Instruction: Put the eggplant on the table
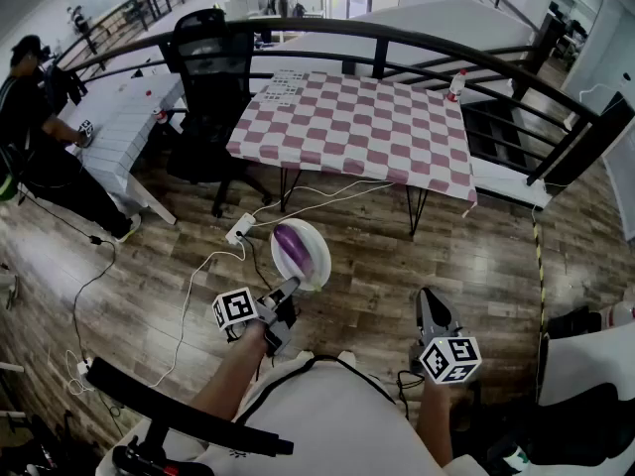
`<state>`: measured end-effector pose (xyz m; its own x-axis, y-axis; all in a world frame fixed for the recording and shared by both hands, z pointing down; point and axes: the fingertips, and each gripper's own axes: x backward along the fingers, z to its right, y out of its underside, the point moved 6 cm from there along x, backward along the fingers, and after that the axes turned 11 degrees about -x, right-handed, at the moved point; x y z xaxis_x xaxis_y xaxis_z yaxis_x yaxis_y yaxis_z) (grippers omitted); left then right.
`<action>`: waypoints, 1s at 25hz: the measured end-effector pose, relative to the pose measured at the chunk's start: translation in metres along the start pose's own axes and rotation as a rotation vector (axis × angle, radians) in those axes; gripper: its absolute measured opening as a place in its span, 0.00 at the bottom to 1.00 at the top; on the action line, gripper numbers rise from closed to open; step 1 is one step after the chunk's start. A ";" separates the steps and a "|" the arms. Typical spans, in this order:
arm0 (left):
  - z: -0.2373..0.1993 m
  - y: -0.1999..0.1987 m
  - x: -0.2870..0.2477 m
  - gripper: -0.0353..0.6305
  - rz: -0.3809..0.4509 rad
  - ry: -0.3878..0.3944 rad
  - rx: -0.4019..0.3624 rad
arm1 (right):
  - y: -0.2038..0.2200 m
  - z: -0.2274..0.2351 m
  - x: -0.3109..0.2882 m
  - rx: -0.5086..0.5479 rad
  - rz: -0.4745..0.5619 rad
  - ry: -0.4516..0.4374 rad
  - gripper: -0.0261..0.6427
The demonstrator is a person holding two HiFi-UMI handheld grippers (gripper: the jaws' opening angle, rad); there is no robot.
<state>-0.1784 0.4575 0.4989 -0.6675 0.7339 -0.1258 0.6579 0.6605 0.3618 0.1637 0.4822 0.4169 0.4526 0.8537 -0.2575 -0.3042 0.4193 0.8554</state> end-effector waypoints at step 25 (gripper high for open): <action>0.002 0.067 -0.045 0.10 0.042 -0.073 0.126 | -0.001 0.061 0.014 0.009 -0.095 -0.099 0.05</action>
<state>-0.1033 0.4686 0.5265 -0.6146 0.7676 -0.1815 0.7263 0.6405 0.2495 0.2215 0.4746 0.4398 0.5594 0.7756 -0.2925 -0.2486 0.4936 0.8334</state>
